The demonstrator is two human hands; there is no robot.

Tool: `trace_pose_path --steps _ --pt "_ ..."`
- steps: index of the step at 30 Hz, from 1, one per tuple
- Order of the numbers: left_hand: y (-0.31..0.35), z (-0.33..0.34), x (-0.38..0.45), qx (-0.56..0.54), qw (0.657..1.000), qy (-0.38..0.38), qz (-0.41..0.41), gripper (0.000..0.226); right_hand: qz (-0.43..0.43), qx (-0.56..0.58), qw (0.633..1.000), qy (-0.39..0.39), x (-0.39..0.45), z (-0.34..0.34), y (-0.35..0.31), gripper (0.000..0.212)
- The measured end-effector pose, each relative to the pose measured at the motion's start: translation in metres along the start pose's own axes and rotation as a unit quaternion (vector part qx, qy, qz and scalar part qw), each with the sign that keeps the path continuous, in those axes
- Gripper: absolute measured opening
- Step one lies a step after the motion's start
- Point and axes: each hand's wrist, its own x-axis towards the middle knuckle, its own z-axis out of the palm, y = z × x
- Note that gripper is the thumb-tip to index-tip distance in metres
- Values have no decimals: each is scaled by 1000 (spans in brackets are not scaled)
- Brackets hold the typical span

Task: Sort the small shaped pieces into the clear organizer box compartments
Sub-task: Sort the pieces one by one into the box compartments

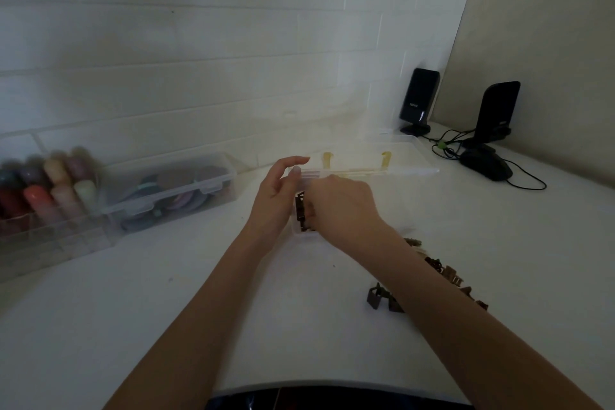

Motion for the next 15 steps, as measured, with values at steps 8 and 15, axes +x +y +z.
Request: trace_pose_path --steps 8,15 --pt "-1 1 0 9 1000 17 -9 23 -20 355 934 24 -47 -6 51 7" --pt "-2 2 0 -6 999 19 -32 21 -27 305 949 -73 -96 -4 81 11"
